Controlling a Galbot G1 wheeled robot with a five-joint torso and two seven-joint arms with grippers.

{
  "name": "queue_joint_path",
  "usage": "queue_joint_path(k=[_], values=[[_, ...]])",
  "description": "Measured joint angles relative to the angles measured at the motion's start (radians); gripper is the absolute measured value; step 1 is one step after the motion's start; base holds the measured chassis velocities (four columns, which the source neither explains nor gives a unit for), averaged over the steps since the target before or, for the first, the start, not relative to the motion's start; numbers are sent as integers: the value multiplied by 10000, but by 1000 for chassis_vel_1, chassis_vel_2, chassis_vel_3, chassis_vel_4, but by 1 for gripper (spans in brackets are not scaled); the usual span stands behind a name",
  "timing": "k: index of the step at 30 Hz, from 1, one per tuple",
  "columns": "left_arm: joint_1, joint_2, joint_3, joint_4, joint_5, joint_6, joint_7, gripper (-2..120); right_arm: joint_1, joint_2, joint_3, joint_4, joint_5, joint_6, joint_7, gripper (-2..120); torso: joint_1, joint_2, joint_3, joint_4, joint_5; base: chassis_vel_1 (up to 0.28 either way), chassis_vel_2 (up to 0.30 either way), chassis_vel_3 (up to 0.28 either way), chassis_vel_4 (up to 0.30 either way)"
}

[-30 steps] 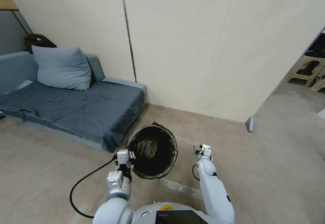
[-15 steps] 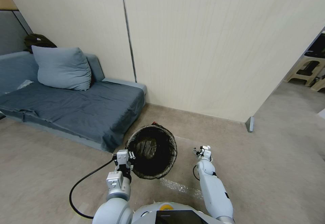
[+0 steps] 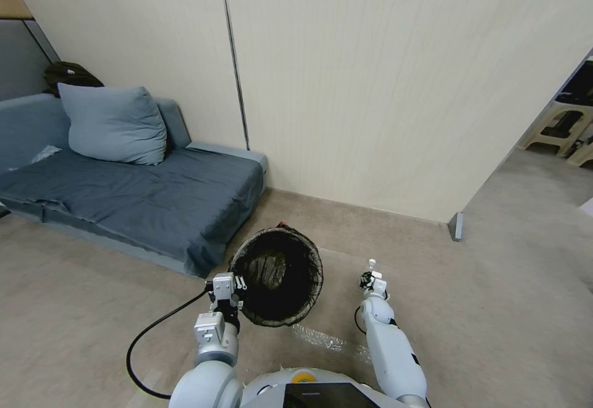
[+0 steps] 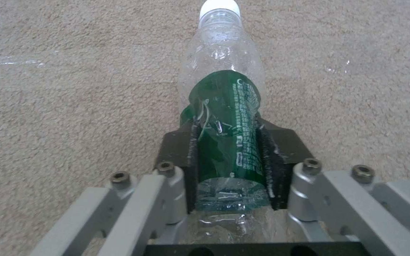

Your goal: Pick up the trash bin, then pick up the garbage from the floor and place it into the trash bin.

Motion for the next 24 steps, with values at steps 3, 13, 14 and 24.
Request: queue_joint_path(k=[3,13,14,24], values=[[16,1,-6,-1,0,0,-4,0,24,-57,14,-145,-6,113,-70,19,0,0,0,1,2,0,0,0,0],[-4,0,32,18,7,0,-6,0,20,-148,46,-273,-97,400,-115,19,0,0,1,1,9,0,0,0,0],[-9,1,40,25,7,0,-6,0,-24,-140,44,-163,-139,474,-76,19,0,0,2,1,12,0,0,0,0],[-37,41,141,108,-158,89,-53,0,-1341,19,-360,3830,-570,2201,-566,19,2,-2,5,-1,15,0,0,0,0]])
